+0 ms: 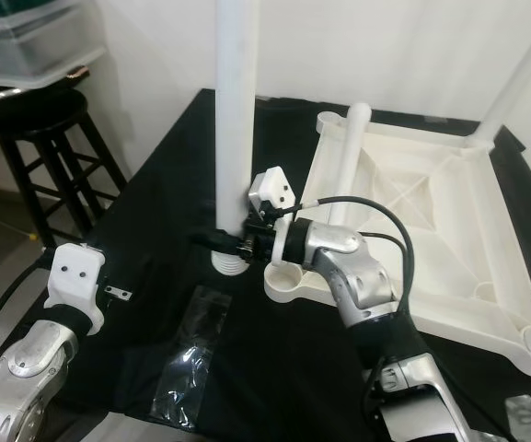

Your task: Building children table

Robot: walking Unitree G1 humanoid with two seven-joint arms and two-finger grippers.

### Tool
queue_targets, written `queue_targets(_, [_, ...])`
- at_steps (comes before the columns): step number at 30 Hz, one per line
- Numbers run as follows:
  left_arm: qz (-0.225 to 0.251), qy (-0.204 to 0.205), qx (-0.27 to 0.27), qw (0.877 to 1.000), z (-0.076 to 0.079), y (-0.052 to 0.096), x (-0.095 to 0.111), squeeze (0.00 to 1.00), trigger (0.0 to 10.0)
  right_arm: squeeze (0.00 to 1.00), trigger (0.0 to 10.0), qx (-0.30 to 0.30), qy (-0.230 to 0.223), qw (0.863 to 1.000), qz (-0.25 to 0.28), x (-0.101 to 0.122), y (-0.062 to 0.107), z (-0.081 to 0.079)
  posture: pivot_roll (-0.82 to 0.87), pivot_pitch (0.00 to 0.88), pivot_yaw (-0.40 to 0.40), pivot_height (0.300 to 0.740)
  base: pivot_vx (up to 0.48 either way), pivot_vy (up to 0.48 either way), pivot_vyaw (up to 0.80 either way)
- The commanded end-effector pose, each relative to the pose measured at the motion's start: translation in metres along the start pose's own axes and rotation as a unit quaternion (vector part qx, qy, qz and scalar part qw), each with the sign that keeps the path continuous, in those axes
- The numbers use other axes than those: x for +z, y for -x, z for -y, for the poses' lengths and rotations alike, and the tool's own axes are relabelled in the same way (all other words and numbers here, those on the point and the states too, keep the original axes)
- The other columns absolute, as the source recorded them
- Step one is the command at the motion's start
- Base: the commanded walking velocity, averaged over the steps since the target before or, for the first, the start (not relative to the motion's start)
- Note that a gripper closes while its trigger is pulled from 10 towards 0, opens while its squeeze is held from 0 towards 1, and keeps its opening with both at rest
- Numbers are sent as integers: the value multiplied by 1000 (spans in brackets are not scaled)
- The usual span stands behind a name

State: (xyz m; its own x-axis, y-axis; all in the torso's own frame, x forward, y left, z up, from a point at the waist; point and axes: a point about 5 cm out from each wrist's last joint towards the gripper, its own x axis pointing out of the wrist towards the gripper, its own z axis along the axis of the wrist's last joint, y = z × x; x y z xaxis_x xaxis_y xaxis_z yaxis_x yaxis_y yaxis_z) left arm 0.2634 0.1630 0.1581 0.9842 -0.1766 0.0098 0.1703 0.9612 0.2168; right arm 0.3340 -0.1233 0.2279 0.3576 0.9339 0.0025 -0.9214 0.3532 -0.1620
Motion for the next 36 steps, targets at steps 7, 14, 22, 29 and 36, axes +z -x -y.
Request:
queue_targets(7, [-11,-17,-22,1000,6,0,-3,0,10000,0,10000,0,5,1000,3,5,15,6,60,186,-12,740,0,-411,0])
queue_targets(14, [-11,-16,-20,1000,6,0,-4,0,10000,0,10000,23,-8,1000,9,0,10,0,60,188,-10,740,0,0,0])
queue_targets(22, [-6,-12,-26,1000,6,0,-2,0,10000,0,10000,75,-43,996,11,-14,-6,-9,67,199,-11,740,0,0,0])
queue_targets(29, [-1,-15,-29,999,7,4,0,0,10000,0,10000,119,-36,992,-21,-20,-8,-13,77,219,-20,740,0,0,0])
queue_targets(36, [-1,-13,-32,999,7,9,1,0,10000,0,10000,126,-27,991,-37,-21,-6,-6,91,243,-21,740,0,0,0])
